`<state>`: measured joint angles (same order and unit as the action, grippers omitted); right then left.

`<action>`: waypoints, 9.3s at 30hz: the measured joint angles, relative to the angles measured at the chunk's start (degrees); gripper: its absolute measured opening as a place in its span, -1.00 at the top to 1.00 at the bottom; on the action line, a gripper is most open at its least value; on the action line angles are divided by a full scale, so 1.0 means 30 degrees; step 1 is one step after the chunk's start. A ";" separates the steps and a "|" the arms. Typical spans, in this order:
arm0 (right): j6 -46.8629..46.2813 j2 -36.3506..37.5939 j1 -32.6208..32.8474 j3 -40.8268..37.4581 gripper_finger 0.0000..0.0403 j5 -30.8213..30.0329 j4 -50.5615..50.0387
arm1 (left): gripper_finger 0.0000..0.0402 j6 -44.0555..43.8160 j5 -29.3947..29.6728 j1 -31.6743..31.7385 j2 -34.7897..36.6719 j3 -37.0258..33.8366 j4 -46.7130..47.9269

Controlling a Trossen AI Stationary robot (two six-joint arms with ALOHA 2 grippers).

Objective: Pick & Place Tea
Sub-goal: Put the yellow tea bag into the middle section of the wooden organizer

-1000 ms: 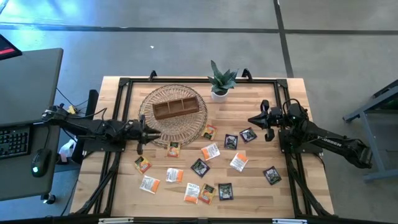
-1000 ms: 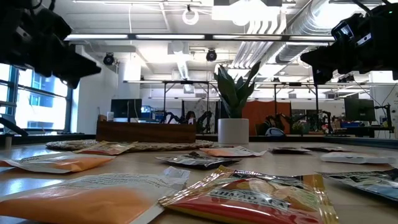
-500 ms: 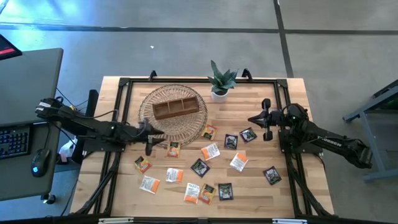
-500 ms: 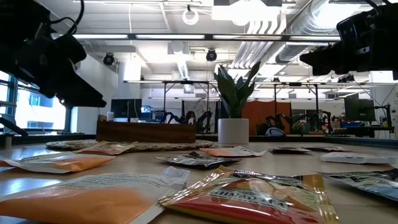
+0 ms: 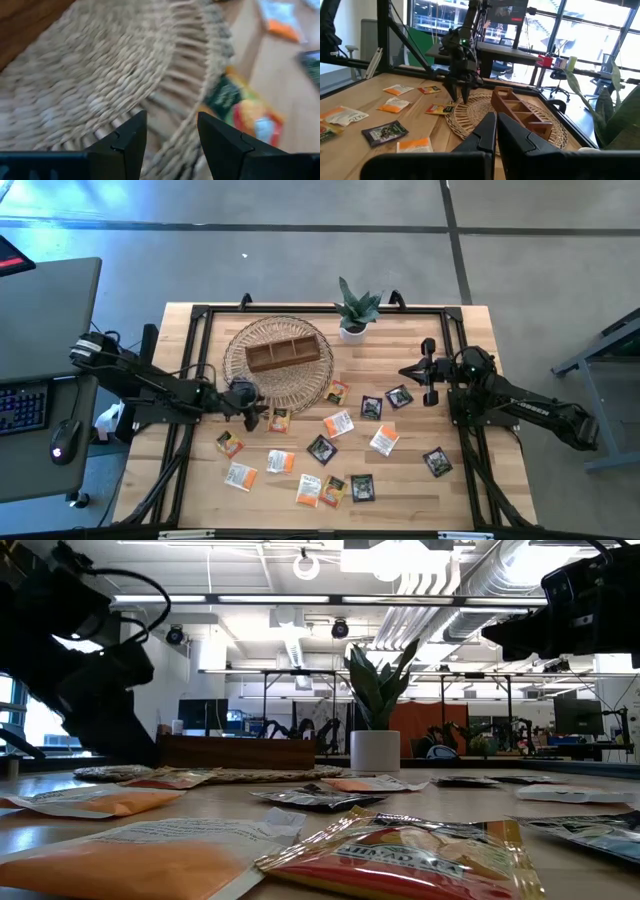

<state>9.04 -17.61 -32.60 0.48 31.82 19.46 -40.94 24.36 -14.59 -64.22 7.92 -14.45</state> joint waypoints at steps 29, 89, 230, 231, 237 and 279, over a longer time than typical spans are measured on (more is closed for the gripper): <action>-0.1506 -0.0007 0.0007 0.0001 0.94 -0.0596 0.0229 | 0.13 -0.0951 -0.0588 -0.0015 -0.3455 0.0000 -0.4307; -0.7542 -2.5872 0.9619 1.7172 0.94 -1.0061 0.0848 | 0.51 0.0200 -0.1921 -0.0015 -0.3690 -0.0022 -0.5577; -0.5463 -3.7388 1.1023 2.6210 0.49 -0.9499 -0.1637 | -0.04 0.2269 -0.5238 0.1486 -0.3931 -0.0028 -0.6087; -0.5401 -3.7390 1.1030 2.6210 0.56 -0.9482 -0.1695 | -0.04 0.2269 -0.5225 0.1486 -0.3931 -0.0029 -0.6087; -0.5202 -3.7419 1.1009 2.6195 0.96 -0.9504 -0.1331 | -0.04 0.2211 -0.4863 0.1486 -0.3931 -0.0022 -0.6095; 0.4874 -3.4651 0.6121 2.6173 1.00 -1.2926 0.1454 | -0.04 0.5673 -0.2797 0.1486 -0.2408 -0.0029 -0.8313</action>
<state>23.66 -121.56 -14.24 79.00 -6.96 23.83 -23.92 15.97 -10.13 -71.44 7.84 -39.39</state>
